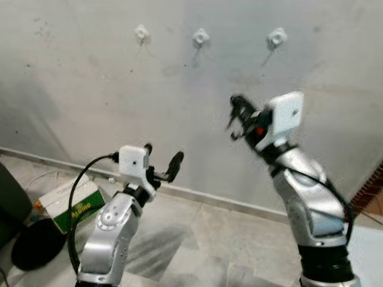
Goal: Hang keys on a hook
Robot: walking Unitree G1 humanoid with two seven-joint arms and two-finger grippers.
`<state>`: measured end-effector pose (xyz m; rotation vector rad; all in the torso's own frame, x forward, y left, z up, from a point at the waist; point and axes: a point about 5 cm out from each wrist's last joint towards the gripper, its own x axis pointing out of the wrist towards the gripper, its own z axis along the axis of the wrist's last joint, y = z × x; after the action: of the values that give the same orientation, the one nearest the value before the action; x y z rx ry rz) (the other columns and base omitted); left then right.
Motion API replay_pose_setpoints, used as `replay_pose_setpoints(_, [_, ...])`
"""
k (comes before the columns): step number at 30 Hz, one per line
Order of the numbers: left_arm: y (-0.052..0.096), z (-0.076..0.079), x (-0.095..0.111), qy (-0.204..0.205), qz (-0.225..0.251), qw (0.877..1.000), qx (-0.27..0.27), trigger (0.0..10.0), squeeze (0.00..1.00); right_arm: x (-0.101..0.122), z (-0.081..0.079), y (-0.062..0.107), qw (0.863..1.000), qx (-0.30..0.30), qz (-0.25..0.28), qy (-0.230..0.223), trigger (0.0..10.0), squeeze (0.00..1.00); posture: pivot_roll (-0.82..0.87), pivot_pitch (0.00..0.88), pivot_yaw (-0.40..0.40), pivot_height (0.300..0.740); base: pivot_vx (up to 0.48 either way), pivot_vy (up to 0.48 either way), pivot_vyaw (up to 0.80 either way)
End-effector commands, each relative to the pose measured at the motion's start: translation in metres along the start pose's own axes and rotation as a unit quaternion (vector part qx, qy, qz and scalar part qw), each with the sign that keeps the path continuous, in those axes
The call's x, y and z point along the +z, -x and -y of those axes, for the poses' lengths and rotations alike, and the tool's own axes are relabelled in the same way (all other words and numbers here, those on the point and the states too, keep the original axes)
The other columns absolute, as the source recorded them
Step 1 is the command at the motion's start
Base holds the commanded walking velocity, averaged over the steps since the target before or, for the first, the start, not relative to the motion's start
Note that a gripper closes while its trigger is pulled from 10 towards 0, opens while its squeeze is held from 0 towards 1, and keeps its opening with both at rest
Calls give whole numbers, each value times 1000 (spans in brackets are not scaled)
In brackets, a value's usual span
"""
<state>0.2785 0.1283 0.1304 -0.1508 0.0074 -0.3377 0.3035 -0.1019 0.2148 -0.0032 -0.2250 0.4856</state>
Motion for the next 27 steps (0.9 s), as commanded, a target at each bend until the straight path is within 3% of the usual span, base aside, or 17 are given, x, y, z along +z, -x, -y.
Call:
replay_pose_setpoints(1, [-3, 6, 2, 0, 4, 1000, -13, 10000, 0, 3, 6, 5, 1000, -11, 5, 16, 10000, 0, -52, 9, 62, 740, 315, 0, 0])
replay_pose_setpoints(24, [-3, 6, -2, 1, -4, 1000, -8, 10000, 0, 2, 5, 9, 999, -16, 4, 35, 10000, 0, -58, 10, 61, 740, 265, 305, 0])
replay_pose_setpoints(27, [-2, 4, -4, -3, -11, 1000, 7, 10000, 0, 2, 8, 10, 999, -26, 4, 37, 10000, 0, -57, 11, 62, 740, 0, 0, 0])
